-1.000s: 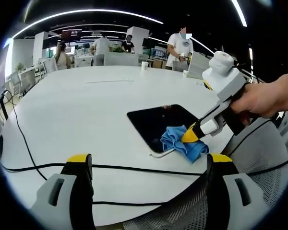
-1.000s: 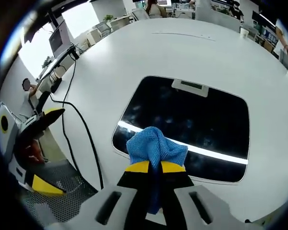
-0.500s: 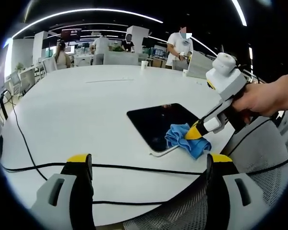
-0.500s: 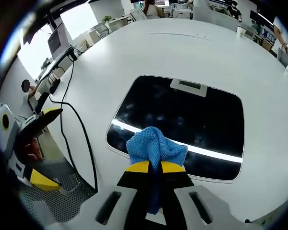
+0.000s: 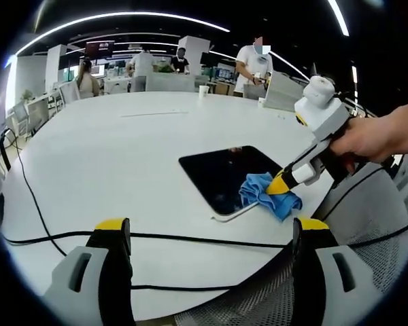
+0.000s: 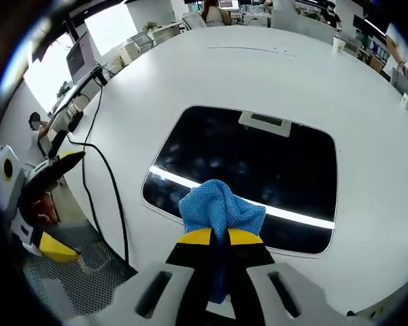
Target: Wipe the mirror surface with the cleaning cloth until all visible marks leave the cleaned area.
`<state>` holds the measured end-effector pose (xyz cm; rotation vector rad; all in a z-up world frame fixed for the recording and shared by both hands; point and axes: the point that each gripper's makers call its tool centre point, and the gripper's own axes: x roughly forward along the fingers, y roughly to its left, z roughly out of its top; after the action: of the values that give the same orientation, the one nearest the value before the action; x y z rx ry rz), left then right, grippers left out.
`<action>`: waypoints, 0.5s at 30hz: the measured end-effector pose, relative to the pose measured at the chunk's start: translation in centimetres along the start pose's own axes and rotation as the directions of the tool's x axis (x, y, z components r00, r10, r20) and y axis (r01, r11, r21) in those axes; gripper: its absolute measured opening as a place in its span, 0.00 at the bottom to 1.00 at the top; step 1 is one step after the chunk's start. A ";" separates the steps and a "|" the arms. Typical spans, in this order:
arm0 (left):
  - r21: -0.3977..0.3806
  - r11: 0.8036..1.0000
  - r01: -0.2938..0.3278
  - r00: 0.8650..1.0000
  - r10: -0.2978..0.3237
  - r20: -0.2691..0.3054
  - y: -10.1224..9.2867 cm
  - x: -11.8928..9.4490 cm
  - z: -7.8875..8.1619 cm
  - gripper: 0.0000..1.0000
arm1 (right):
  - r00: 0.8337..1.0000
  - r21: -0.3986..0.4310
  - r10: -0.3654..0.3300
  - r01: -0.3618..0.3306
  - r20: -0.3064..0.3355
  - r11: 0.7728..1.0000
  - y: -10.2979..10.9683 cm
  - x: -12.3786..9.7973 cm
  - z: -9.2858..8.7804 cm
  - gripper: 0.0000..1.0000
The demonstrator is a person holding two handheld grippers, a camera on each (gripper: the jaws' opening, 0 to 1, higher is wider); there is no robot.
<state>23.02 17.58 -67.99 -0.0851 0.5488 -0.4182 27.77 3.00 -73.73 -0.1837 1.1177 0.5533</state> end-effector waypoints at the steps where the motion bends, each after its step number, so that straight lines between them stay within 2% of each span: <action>1: 0.001 1.000 0.000 1.000 0.000 0.001 0.0 0.0 0.0 0.99 | 1.000 0.003 -0.001 0.001 0.000 1.000 -0.2 0.0 -0.1 0.01; 15: -0.011 1.000 -0.004 1.000 0.004 -0.003 0.0 0.0 -0.1 0.99 | 1.000 0.023 -0.001 0.001 -0.010 1.000 -0.4 -0.1 -0.1 0.01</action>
<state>22.99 17.59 -68.08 -0.0943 0.5543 -0.4115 27.83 2.55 -73.74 -0.1675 1.1331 0.5395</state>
